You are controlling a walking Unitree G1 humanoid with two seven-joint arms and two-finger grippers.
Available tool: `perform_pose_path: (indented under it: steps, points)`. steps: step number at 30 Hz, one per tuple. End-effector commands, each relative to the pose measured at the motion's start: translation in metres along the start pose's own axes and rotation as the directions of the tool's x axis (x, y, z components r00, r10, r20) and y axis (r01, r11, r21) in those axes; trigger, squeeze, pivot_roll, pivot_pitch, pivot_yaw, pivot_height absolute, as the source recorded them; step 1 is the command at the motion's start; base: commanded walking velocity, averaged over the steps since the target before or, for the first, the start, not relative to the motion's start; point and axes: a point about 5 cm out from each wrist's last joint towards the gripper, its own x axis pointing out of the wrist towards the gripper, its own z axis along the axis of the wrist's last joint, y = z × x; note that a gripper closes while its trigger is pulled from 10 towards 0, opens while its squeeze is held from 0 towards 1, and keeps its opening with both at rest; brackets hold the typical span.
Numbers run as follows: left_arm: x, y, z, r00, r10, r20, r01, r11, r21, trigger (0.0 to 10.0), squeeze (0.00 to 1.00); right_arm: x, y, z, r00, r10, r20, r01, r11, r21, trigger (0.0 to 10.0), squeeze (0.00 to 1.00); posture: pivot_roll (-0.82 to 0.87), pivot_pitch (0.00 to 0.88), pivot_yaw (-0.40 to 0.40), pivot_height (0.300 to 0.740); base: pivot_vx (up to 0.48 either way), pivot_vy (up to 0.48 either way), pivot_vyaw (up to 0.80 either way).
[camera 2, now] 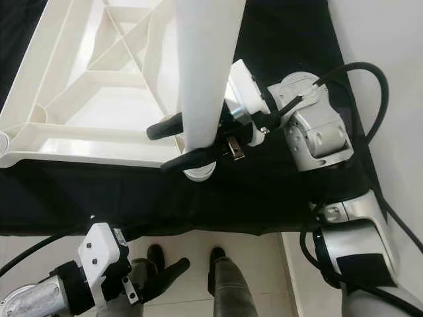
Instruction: Building children table
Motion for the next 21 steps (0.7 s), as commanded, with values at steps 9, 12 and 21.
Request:
perform_pose_path:
  steps: [9,12,21]
  points:
    - [0.001,-0.006,-0.004,0.999,-0.019,-0.027,0.019,1.0,-0.014,10.0,0.0,0.002,-0.007,-0.041,0.979,-0.187,-0.083,0.201,0.954,0.223,10.0,0.0,0.09,0.476,-0.018,0.74,0.0,0.0,0.0]
    - [0.002,-0.006,-0.005,0.999,-0.022,-0.026,0.022,1.0,-0.011,10.0,0.0,0.0,-0.009,-0.046,0.959,-0.265,-0.103,0.283,0.925,0.253,10.0,0.0,0.08,0.469,-0.024,0.74,0.0,0.0,0.0]
    - [0.003,-0.006,-0.006,0.999,-0.024,-0.023,0.024,1.0,-0.012,10.0,0.0,-0.009,-0.003,-0.056,0.873,-0.442,-0.203,0.482,0.845,0.233,10.0,0.0,0.07,0.459,-0.029,0.74,0.0,0.0,0.0]
